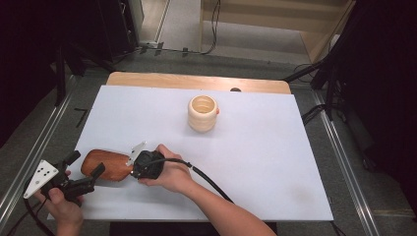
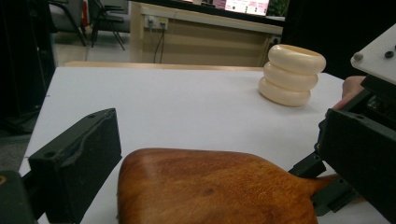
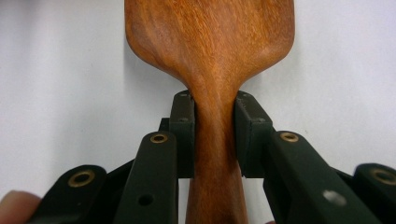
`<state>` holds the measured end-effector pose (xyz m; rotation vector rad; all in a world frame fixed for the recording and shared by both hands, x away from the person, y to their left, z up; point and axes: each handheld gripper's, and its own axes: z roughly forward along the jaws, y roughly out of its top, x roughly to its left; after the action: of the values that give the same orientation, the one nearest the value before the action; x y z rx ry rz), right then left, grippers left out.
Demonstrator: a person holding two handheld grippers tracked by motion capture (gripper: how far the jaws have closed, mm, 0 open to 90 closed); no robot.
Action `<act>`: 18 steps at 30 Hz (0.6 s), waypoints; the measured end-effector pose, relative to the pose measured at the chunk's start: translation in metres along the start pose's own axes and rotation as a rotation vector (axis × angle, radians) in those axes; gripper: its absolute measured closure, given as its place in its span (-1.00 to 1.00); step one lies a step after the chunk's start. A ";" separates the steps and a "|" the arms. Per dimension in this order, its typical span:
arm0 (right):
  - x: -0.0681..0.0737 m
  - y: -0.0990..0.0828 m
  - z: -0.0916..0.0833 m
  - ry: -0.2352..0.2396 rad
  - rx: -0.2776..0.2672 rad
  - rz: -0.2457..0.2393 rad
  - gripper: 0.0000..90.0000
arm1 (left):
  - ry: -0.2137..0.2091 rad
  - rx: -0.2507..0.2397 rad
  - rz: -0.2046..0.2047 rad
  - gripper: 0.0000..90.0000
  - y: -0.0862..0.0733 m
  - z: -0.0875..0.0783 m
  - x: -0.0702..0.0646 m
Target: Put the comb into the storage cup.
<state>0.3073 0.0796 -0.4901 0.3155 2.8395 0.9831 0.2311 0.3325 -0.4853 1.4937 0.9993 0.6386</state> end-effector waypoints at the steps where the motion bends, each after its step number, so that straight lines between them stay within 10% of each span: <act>1: -0.002 -0.001 0.000 0.002 -0.018 -0.013 0.56 | 0.006 0.001 -0.001 -1.00 0.001 -0.001 0.000; 18: -0.007 -0.014 -0.034 -0.069 -0.162 0.046 0.56 | 0.005 -0.030 -0.032 -1.00 0.013 -0.003 -0.012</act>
<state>0.3056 0.0467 -0.4722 0.3903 2.6819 1.1789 0.2263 0.3241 -0.4701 1.4475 1.0112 0.6325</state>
